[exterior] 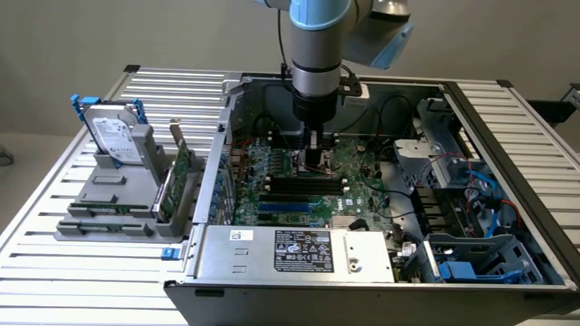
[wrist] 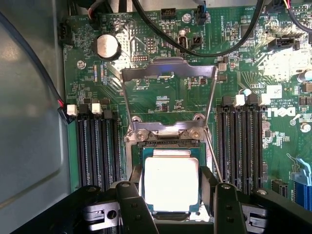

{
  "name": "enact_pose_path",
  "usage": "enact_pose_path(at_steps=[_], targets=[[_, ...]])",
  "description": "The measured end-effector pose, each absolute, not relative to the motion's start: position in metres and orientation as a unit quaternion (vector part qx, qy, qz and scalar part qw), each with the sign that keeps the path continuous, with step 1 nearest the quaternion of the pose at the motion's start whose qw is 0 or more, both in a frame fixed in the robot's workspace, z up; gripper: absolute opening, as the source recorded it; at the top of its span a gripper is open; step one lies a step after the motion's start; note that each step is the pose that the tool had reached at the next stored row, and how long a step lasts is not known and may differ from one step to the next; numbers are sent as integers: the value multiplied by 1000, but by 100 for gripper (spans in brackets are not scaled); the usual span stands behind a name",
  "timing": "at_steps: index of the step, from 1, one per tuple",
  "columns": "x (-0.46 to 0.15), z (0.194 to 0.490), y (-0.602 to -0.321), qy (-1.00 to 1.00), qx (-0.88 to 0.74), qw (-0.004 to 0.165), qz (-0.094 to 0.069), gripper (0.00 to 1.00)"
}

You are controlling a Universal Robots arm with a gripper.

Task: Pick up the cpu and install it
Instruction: 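Install the first cpu locking lever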

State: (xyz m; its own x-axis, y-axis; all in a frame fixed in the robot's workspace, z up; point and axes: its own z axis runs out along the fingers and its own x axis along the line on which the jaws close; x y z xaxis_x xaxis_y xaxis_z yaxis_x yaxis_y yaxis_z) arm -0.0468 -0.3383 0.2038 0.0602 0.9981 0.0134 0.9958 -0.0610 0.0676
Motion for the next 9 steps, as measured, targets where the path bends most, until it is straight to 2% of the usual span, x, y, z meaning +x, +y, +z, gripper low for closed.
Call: enact_pose_path(at_steps=[9], targets=[[-49,201,-339,685,728,24,32,55]])
